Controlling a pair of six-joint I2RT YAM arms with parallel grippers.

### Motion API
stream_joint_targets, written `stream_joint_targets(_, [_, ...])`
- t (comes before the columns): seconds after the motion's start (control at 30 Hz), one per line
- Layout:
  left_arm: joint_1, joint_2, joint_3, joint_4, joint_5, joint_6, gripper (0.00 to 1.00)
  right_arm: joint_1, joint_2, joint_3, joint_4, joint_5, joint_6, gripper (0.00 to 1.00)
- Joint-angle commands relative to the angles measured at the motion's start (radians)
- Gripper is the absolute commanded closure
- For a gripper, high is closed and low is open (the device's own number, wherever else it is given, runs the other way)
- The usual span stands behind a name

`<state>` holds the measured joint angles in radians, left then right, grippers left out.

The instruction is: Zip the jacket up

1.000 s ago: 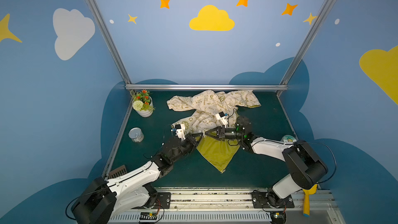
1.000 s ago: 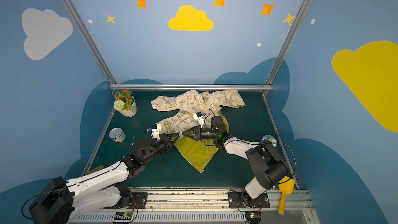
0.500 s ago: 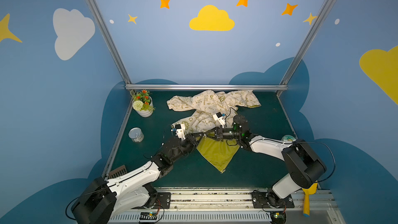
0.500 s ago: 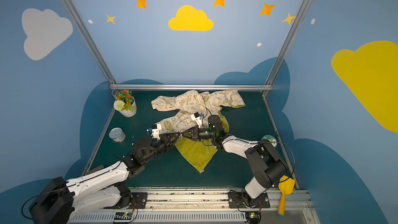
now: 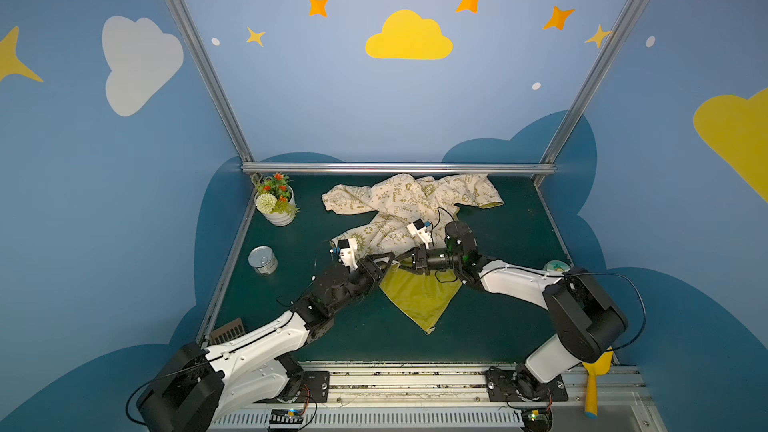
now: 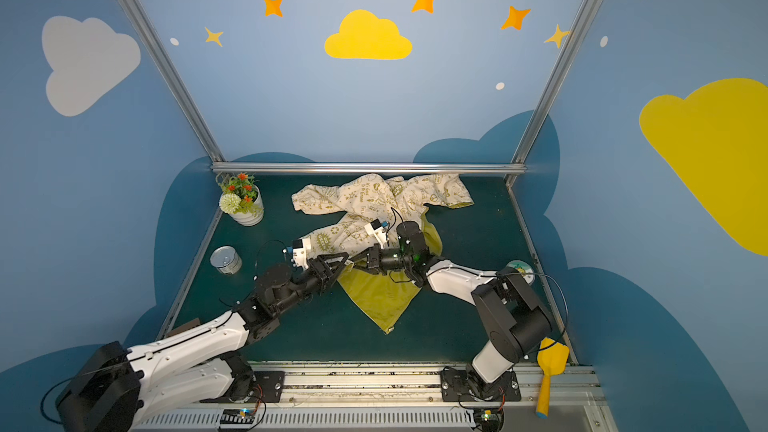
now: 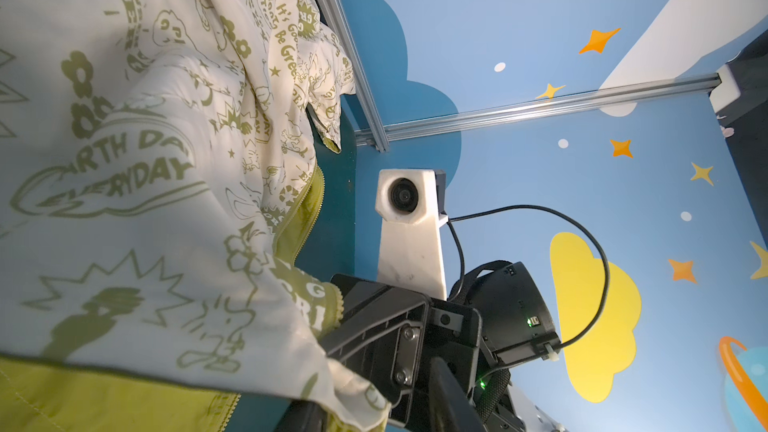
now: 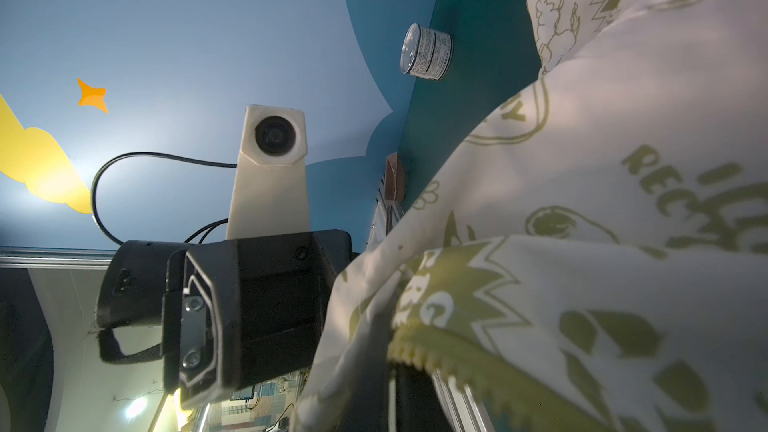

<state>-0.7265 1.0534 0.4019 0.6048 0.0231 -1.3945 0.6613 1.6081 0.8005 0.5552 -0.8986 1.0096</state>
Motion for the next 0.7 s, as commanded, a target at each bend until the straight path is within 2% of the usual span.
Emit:
stream_joint_targets(0.0, [0.002, -0.02, 0.002, -0.021, -0.007, 0.013, 0.58, 0.006, -0.008, 0.026, 0.021, -0.012, -0.008, 1.0])
stream_joint_targets(0.67, [0.002, -0.039, -0.003, -0.08, -0.025, 0.023, 0.53, -0.006, -0.05, 0.028, 0.015, -0.023, 0.006, 1.0])
